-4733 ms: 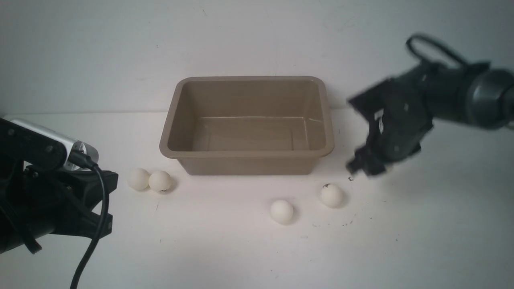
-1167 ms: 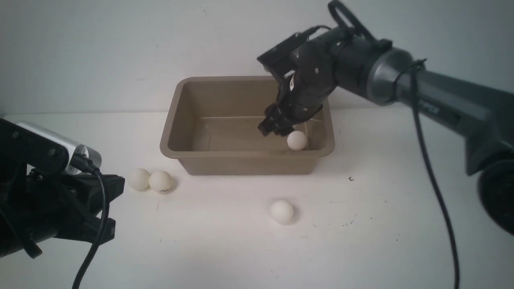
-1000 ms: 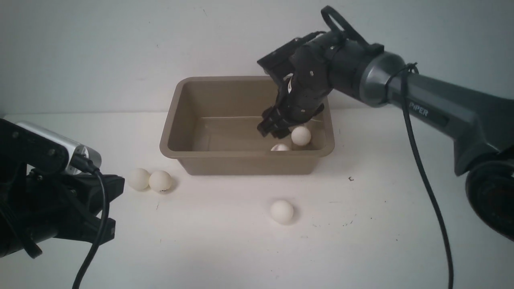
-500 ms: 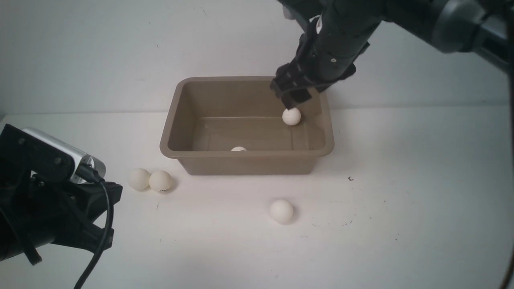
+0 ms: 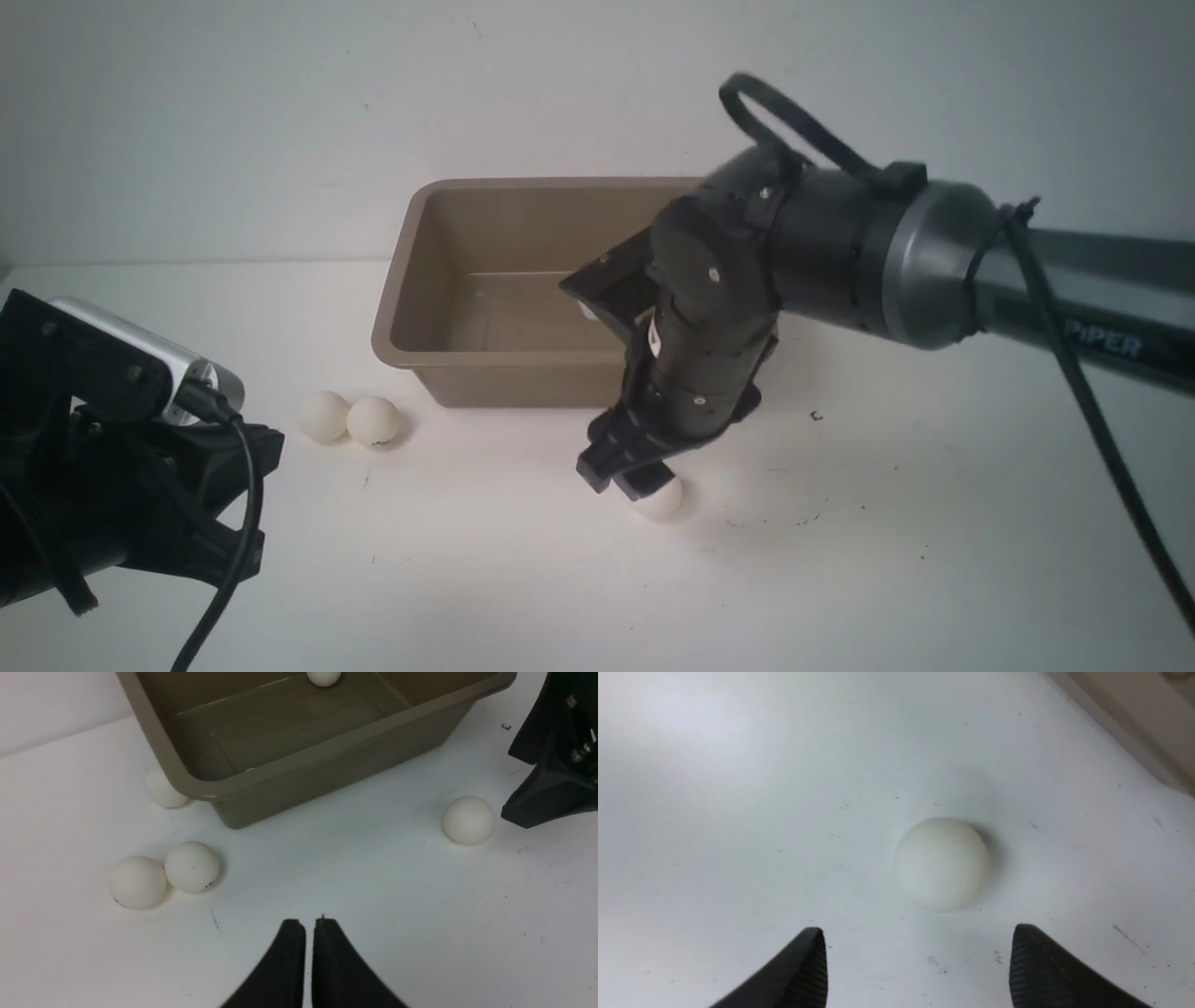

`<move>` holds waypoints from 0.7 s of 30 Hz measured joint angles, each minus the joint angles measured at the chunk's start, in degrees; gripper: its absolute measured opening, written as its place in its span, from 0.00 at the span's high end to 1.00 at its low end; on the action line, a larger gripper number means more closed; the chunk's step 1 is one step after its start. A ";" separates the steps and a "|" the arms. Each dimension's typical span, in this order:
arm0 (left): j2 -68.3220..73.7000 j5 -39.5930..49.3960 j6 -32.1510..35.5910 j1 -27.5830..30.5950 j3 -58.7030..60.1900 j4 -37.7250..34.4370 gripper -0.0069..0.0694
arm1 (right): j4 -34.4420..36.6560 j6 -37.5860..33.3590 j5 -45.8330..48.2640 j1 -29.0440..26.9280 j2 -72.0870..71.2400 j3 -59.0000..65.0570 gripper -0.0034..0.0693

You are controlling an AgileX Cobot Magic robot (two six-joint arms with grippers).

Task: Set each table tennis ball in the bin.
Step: Use the right arm to clamp the table tennis ball closest to it

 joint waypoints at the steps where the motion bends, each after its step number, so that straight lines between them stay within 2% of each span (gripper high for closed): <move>1: 0.00 0.05 -0.07 0.00 0.00 0.00 0.90 | -0.12 0.09 -0.27 -0.04 0.21 0.13 0.30; 15: 0.00 0.16 -0.30 0.00 0.00 0.00 0.90 | -1.20 1.31 -9.01 -0.46 9.16 0.43 0.31; 20: 0.00 0.20 -0.30 0.00 0.00 0.00 0.90 | -4.05 4.44 -10.08 -1.44 10.13 0.38 0.47; 21: 0.00 0.26 -0.30 0.00 0.00 0.00 0.90 | -4.48 4.52 -9.39 -1.44 9.93 0.38 0.46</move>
